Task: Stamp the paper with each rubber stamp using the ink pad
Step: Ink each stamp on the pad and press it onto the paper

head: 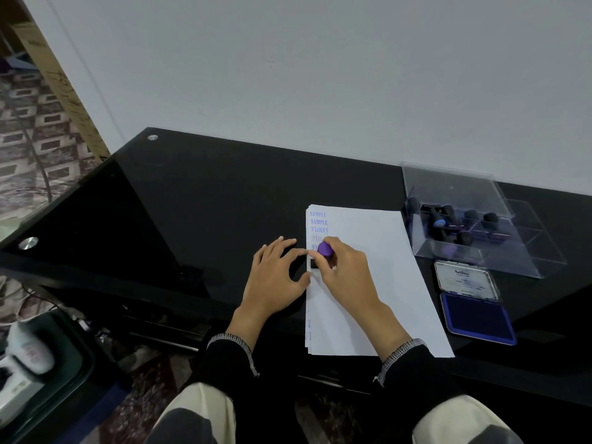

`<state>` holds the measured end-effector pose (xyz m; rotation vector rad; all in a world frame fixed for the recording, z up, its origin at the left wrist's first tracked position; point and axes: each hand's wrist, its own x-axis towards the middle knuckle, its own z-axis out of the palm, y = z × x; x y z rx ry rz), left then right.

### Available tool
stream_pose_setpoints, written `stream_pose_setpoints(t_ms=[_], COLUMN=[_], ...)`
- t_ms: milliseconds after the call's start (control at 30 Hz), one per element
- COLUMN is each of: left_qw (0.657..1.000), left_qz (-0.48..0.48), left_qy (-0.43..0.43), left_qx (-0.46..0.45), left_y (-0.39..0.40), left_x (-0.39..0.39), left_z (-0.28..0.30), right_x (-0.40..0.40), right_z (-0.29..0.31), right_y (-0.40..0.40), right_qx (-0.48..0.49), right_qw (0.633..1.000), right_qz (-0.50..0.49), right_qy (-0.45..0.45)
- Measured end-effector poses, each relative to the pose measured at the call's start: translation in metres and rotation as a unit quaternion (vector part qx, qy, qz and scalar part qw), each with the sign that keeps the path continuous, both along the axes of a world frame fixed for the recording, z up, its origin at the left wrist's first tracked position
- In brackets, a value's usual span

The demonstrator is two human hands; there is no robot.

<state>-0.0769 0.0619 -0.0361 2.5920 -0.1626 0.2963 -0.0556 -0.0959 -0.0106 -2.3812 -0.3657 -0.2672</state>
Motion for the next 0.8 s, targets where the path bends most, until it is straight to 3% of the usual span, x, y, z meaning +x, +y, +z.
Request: stream_pose_setpoints(t_ms=[700, 800], left_qw=[1.000, 1.000], left_qz=[-0.005, -0.004], left_qy=[0.001, 0.006], left_qx=[0.005, -0.001], left_y=[0.002, 0.002], left_x=[0.001, 0.001], left_z=[-0.002, -0.001], right_x=[0.006, 0.016], right_z=[0.006, 0.014], right_y=[0.003, -0.001], right_qx=[0.029, 0.067], right_qw=[1.000, 0.996], right_qz=[-0.009, -0.018], right_qy=[0.006, 0.048])
